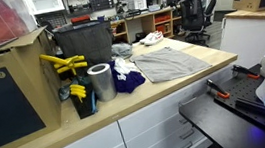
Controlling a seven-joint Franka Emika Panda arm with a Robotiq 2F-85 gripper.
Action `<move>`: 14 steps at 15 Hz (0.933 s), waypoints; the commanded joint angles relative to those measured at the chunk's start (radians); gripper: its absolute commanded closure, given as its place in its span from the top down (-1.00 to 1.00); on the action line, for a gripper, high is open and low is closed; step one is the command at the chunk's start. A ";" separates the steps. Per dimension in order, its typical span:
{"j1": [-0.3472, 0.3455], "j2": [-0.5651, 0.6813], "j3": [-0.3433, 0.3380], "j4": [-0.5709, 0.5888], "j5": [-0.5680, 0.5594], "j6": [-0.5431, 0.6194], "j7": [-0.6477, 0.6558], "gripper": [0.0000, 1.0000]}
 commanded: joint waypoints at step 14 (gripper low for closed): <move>0.035 0.401 0.164 0.381 -0.210 0.027 0.052 1.00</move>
